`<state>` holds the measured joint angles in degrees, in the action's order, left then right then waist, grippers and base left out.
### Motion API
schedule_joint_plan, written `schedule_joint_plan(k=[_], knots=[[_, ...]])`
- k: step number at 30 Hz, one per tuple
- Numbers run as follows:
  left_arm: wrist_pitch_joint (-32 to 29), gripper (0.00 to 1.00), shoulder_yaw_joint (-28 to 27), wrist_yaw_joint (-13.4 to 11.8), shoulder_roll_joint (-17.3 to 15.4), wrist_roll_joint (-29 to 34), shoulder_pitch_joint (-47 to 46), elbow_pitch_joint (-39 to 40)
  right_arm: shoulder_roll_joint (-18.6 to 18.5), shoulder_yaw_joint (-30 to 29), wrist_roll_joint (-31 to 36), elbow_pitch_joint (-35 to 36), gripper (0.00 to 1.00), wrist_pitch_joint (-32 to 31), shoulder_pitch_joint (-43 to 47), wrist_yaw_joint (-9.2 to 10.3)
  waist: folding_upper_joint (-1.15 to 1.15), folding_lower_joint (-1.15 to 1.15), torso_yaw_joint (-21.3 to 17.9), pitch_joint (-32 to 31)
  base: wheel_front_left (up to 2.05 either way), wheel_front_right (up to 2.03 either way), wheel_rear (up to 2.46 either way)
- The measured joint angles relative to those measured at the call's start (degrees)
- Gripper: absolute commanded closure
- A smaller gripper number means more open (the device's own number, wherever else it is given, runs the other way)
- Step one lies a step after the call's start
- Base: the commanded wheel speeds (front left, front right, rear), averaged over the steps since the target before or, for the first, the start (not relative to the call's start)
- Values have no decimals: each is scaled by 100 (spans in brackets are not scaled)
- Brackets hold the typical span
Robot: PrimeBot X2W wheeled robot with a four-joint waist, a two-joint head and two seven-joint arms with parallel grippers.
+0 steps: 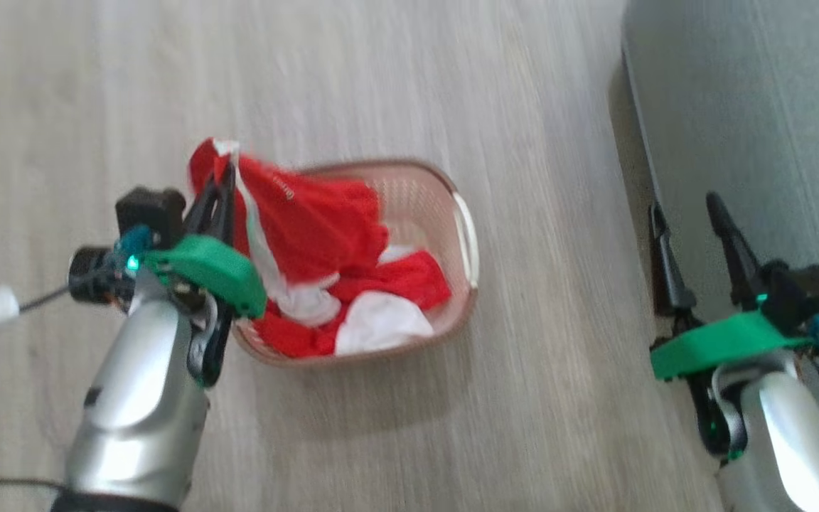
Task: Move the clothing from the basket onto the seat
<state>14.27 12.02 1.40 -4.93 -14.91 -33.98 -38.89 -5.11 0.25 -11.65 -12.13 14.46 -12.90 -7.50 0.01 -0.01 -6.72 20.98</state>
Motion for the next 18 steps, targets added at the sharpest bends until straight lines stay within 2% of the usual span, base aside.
schedule_joint_plan(k=[9, 18], knots=[[-210, 100, -91, -53, -123, -181, 1186, 1054, -64, -14, 9, -127, 0, 0, 568, 0, 0, 0, 465, -1106, 0, 0, 0], [-523, 100, -97, -165, -219, -282, 1775, 1570, -190, 31, 58, -312, 0, 0, 879, 0, 0, 0, 693, -1703, 0, 0, 0]])
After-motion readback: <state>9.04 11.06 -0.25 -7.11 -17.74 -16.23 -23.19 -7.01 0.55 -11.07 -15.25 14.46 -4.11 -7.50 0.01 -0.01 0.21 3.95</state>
